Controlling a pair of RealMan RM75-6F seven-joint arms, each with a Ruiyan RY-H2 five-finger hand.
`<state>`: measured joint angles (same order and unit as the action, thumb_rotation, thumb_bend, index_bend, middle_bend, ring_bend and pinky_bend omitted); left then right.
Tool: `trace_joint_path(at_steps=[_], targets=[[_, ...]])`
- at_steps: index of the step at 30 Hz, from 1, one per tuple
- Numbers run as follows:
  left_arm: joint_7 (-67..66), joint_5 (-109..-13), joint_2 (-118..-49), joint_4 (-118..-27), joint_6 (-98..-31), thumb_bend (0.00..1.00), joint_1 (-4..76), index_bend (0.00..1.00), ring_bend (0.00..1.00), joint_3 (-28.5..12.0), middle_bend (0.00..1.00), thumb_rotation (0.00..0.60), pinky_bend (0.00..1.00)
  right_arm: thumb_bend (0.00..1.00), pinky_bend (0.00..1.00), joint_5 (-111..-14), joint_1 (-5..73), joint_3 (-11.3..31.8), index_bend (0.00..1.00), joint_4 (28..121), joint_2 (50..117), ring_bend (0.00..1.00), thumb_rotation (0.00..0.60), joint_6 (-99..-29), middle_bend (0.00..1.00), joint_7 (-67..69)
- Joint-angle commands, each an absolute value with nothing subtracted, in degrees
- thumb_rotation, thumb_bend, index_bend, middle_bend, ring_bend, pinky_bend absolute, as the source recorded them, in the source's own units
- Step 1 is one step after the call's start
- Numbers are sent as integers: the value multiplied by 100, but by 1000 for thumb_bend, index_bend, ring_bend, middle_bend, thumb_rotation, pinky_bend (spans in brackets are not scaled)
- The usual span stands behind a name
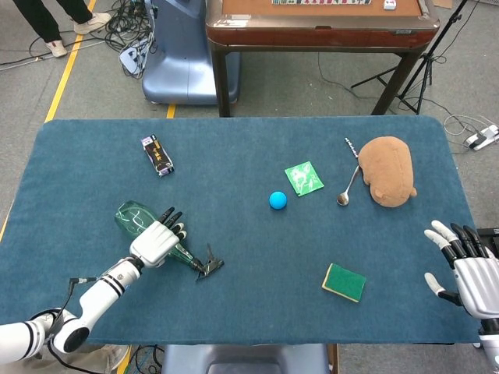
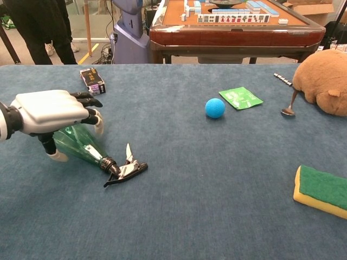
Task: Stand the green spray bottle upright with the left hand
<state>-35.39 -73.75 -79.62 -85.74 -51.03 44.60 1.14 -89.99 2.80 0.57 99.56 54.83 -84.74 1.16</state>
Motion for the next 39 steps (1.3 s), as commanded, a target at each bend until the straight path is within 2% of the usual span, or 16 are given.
trace_joint_path(at_steps=[1, 10, 13, 22, 30, 39], targets=[[-3551, -7334, -8044, -8460, -5086, 87, 4468, 328, 33, 78, 266, 600, 0, 299, 0, -9001, 278, 56, 188, 9951, 5485, 0, 600, -8477, 123, 118], [-3235, -7600, -8246, -8143, -5334, 88, 4375, 462, 185, 30, 434, 600, 0, 299, 0, -9003, 264, 51, 188, 9948, 5503, 0, 600, -8488, 123, 119], [-2800, -7701, -8201, -8210, -5497, 88, 4320, 486, 213, -82, 462, 600, 0, 299, 0, -9015, 249, 55, 188, 9967, 5493, 0, 600, -8526, 123, 107], [-322, -7709, -7719, -8928, -5680, 88, 4201, 487, 217, -727, 466, 600, 26, 299, 0, -9038, 241, 46, 188, 9954, 5504, 0, 600, -8532, 123, 136], [1781, -7486, -7715, -8934, -5696, 88, 4153, 465, 215, -1283, 466, 600, 35, 299, 0, -9059, 226, 41, 188, 9919, 5514, 0, 600, -8560, 123, 181], [3460, -6767, -7919, -8699, -5059, 88, 4170, 428, 208, -1701, 466, 600, 35, 299, 0, -9051, 205, 41, 188, 9891, 5514, 0, 600, -8583, 123, 207]])
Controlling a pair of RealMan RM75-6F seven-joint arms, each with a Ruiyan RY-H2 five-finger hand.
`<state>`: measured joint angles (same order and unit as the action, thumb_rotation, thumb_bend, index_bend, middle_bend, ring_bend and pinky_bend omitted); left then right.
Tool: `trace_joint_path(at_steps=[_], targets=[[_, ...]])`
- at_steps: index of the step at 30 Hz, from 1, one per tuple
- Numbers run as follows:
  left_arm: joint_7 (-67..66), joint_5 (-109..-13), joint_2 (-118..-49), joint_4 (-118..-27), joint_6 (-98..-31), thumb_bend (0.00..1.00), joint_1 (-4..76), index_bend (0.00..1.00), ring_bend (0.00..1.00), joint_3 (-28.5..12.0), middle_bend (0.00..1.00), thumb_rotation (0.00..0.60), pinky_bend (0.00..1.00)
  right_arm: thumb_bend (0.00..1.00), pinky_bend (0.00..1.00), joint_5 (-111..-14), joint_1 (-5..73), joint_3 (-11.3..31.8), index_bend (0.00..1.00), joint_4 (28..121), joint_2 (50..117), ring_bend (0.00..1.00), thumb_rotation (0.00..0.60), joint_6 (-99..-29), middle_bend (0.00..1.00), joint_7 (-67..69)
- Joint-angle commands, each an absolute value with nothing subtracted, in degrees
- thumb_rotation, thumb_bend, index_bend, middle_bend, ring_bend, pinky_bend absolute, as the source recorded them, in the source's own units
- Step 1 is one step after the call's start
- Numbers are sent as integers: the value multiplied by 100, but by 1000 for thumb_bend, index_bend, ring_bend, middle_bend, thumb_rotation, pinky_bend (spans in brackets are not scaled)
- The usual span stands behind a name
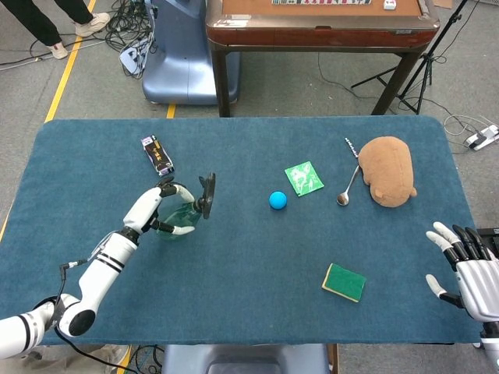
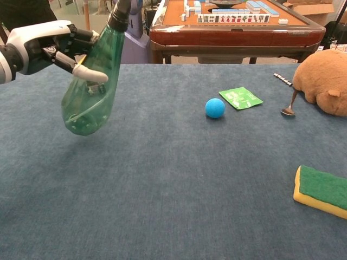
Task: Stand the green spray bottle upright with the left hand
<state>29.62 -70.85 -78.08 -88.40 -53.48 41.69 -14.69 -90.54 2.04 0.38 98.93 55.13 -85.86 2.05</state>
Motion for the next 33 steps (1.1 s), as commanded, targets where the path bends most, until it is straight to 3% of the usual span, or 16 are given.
trace_joint_path(at_steps=[1, 11, 21, 24, 29, 33], targets=[[3532, -6722, -7967, -8648, -5049, 88, 4166, 426, 208, -1730, 466, 600, 36, 299, 0, -9047, 207, 40, 188, 9889, 5515, 0, 600, -8576, 123, 210], [3501, -6273, -8791, -7944, -5526, 88, 4134, 413, 208, -2050, 465, 600, 36, 299, 0, -9021, 235, 55, 188, 9873, 5533, 0, 600, -8525, 123, 211], [3210, -6263, -9062, -7608, -5581, 49, 4046, 396, 206, -1980, 444, 600, 36, 299, 0, -9003, 209, 56, 188, 9856, 5534, 0, 600, -8554, 123, 231], [3235, -6355, -8972, -7632, -5574, 45, 3994, 333, 166, -1975, 373, 600, 36, 299, 0, -9008, 207, 53, 188, 9861, 5526, 0, 600, -8553, 123, 225], [3241, -6633, -8722, -7766, -5527, 44, 3899, 142, 24, -1854, 155, 600, 0, 299, 0, -9018, 218, 56, 189, 9861, 5536, 0, 600, -8542, 123, 224], [3264, -6799, -8502, -7933, -5435, 44, 3835, 14, 0, -1750, 35, 600, 0, 299, 0, -9040, 226, 58, 189, 9861, 5546, 0, 600, -8546, 123, 233]])
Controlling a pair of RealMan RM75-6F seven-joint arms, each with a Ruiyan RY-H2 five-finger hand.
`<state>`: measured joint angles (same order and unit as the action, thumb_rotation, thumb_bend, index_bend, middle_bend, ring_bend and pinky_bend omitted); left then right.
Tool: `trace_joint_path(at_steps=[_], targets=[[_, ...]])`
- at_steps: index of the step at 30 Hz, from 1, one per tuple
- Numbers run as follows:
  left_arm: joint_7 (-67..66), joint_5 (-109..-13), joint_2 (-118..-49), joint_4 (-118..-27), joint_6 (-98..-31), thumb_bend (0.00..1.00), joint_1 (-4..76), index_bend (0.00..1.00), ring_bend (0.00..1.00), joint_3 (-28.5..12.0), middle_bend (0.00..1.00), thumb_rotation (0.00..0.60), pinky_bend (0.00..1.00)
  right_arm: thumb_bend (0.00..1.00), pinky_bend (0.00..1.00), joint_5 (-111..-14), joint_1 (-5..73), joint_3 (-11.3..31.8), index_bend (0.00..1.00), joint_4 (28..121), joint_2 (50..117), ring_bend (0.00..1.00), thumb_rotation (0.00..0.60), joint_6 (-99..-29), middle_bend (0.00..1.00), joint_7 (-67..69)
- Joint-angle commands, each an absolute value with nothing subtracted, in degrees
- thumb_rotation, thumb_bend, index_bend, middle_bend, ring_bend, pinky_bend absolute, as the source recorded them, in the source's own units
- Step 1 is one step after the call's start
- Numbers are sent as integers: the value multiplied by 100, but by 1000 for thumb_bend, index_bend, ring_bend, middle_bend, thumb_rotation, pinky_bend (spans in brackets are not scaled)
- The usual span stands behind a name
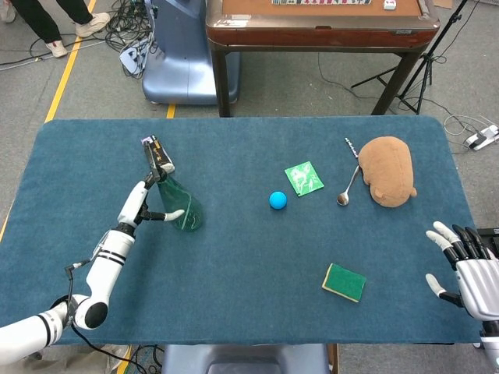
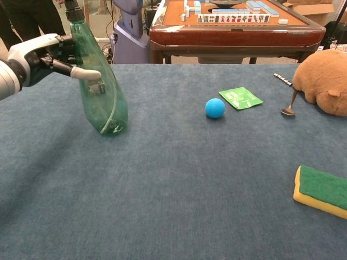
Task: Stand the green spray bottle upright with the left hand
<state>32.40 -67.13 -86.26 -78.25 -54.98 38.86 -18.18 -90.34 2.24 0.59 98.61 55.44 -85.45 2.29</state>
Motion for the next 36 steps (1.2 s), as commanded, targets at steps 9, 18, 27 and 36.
trace_joint_path(at_steps=[9, 18, 27, 36], targets=[[3415, -7034, -8231, -8171, -5452, 44, 3684, 0, 0, -1641, 0, 600, 0, 299, 0, -9053, 230, 60, 188, 9875, 5537, 0, 600, -8551, 123, 211], [3396, -7148, -7991, -8384, -5395, 43, 3638, 0, 0, -1583, 0, 600, 0, 299, 0, -9072, 253, 67, 188, 9887, 5548, 0, 600, -8534, 123, 193], [3185, -7498, -7266, -8804, -5677, 44, 3275, 5, 0, -1295, 0, 600, 0, 299, 0, -9044, 221, 65, 189, 9860, 5521, 0, 600, -8572, 123, 254], [1896, -7354, -6650, -9305, -6453, 44, 2644, 45, 0, -986, 0, 600, 0, 299, 0, -9026, 285, 83, 188, 9743, 5579, 0, 600, -8477, 123, 361]])
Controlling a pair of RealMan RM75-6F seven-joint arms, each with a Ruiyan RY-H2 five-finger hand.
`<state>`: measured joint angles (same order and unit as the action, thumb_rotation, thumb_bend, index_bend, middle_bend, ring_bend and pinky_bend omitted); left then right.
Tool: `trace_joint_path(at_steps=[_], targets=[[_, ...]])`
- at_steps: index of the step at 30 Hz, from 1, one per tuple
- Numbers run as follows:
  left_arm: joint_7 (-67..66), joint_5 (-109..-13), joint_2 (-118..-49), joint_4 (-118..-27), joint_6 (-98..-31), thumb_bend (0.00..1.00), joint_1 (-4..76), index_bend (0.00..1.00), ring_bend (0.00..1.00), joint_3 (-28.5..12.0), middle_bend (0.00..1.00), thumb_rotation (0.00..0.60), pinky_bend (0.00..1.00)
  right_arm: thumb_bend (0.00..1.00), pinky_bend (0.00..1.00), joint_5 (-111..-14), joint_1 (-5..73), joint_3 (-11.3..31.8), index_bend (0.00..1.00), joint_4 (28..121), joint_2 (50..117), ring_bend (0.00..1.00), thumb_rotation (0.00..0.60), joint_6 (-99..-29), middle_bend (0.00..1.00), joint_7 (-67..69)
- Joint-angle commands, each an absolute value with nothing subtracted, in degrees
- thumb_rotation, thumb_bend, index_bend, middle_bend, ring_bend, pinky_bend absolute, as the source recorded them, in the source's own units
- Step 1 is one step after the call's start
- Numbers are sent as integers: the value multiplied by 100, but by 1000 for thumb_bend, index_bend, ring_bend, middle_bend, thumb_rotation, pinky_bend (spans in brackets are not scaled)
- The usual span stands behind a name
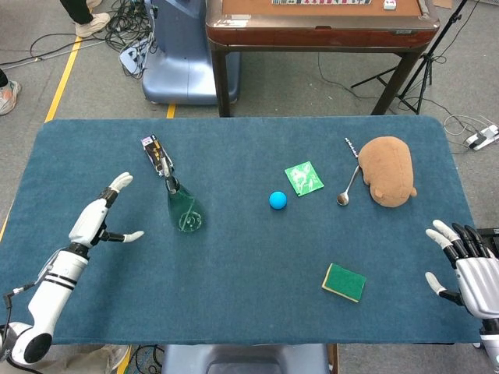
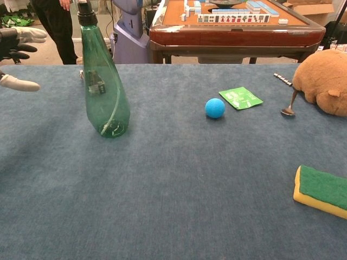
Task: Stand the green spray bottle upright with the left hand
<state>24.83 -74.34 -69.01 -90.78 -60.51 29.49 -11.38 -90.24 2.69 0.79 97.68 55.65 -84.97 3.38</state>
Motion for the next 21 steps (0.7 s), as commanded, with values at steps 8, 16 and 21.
trace_joint_path(at_steps=[8, 16, 21], targets=[[283, -7454, -6520, -9500, -7548, 46, 1992, 48, 0, -631, 0, 600, 0, 299, 0, -9019, 322, 70, 188, 9663, 5601, 0, 600, -8399, 123, 449], [-566, -7740, -6449, -9674, -8325, 46, 1403, 70, 0, -298, 0, 600, 0, 299, 0, -9119, 351, 61, 208, 9542, 5671, 0, 600, -8426, 133, 622], [-1049, -7999, -6496, -9729, -8661, 46, 1171, 70, 0, -157, 0, 600, 0, 299, 0, -9156, 364, 45, 228, 9439, 5751, 0, 600, -8426, 150, 672]])
